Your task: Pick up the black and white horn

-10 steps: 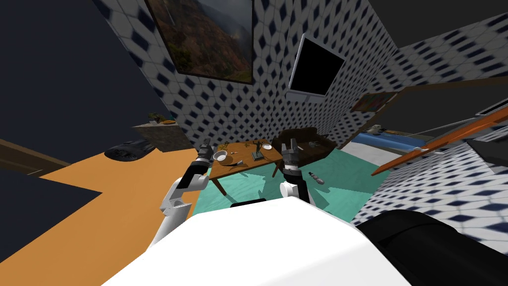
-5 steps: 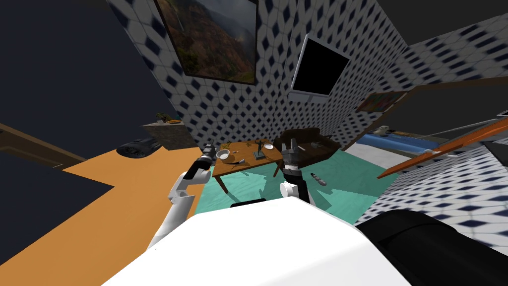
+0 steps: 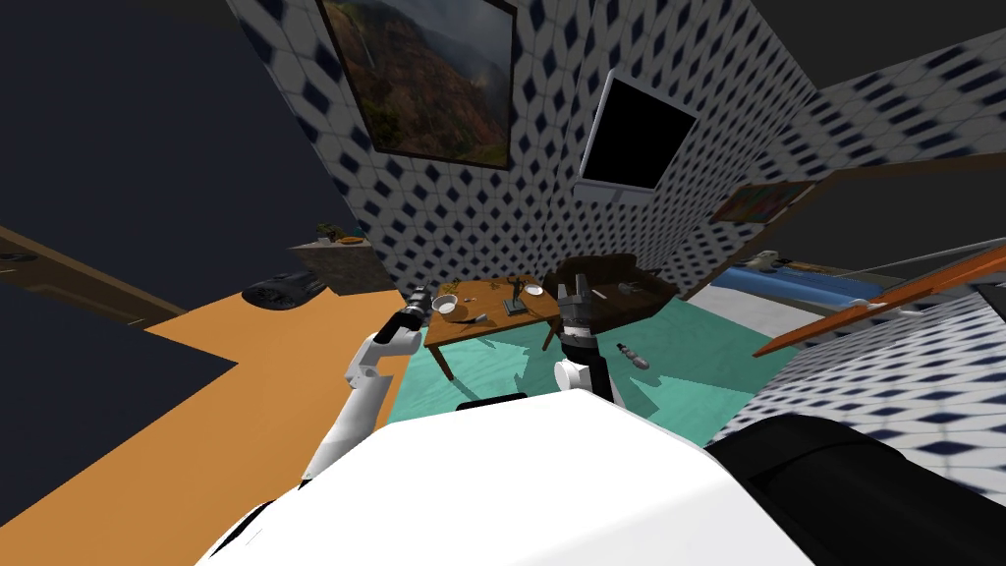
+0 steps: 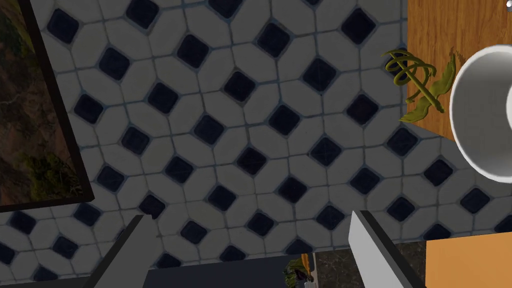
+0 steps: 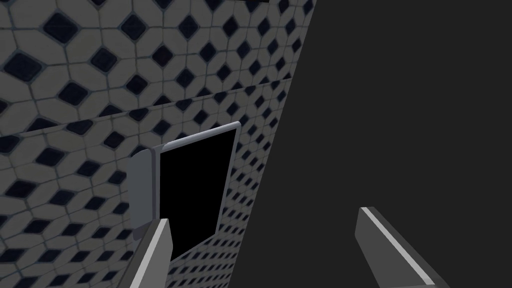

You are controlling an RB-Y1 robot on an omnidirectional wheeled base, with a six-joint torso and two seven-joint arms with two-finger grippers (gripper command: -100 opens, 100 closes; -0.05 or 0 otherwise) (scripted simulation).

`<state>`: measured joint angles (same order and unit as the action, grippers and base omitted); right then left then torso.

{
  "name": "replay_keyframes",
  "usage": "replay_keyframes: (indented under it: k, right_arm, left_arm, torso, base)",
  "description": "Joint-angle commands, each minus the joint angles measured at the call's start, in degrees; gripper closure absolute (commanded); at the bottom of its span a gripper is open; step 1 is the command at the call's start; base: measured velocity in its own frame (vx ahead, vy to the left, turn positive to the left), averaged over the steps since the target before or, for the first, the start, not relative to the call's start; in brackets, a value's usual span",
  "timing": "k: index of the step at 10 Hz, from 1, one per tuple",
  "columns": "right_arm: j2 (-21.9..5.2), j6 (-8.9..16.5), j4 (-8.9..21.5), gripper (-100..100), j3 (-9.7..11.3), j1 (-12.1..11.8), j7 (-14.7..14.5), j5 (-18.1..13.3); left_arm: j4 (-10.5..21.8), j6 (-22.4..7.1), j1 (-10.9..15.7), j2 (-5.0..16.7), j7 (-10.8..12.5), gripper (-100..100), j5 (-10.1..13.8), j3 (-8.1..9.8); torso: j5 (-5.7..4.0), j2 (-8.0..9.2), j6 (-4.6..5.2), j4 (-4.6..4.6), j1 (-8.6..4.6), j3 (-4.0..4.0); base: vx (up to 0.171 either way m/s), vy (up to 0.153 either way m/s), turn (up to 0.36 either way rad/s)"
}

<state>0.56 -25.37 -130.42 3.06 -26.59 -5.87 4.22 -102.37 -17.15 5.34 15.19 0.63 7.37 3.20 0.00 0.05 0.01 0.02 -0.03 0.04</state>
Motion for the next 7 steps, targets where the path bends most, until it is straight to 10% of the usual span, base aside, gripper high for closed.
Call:
replay_keyframes:
  k: [1, 7]
  right_arm:
    - [0.0, 0.0, 0.0, 0, 0.0, 0.0, 0.0, 0.0]
    - [0.0, 0.0, 0.0, 0, 0.0, 0.0, 0.0, 0.0]
  left_arm:
    - [2.1, -1.8, 1.1, 0.0, 0.3, -100, 0.3, -0.08]
    - [12.4, -10.3, 8.5, 0.1, 2.1, -100, 2.4, -0.29]
  torso:
    - [0.0, 0.0, 0.0, 0.0, 0.0, 0.0]
    - [0.0, -0.04, 0.0, -0.01, 0.03, -0.02]
  base:
    - [-0.019, 0.008, 0.023]
    - [-0.01, 0.012, 0.017]
